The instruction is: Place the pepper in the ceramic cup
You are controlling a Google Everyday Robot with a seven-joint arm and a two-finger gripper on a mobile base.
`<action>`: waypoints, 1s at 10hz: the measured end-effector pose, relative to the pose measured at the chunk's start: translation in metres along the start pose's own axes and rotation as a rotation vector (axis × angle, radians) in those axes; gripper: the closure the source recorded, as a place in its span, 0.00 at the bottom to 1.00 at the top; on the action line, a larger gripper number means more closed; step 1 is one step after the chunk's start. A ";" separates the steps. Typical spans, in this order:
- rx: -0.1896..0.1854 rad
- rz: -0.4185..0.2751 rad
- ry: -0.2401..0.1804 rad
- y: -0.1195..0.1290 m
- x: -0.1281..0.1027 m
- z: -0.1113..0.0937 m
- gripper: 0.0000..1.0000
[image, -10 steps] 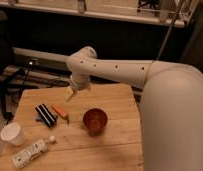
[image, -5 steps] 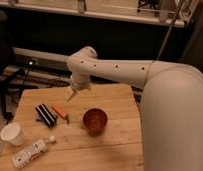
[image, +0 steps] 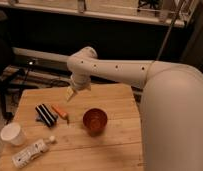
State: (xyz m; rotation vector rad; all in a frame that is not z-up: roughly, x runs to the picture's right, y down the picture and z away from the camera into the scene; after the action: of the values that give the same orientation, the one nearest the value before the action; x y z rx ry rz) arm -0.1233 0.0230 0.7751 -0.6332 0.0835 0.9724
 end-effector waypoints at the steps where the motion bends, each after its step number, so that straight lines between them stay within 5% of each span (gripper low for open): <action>1: 0.000 0.000 0.000 0.000 0.000 0.000 0.20; 4: -0.001 -0.005 0.006 0.000 0.000 0.000 0.20; 6: 0.028 -0.078 0.067 0.009 -0.006 0.007 0.20; 10: 0.127 -0.336 0.203 0.066 -0.039 0.055 0.20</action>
State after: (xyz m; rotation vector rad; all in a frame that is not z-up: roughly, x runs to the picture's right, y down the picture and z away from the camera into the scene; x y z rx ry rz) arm -0.2099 0.0500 0.8028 -0.6040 0.2100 0.5725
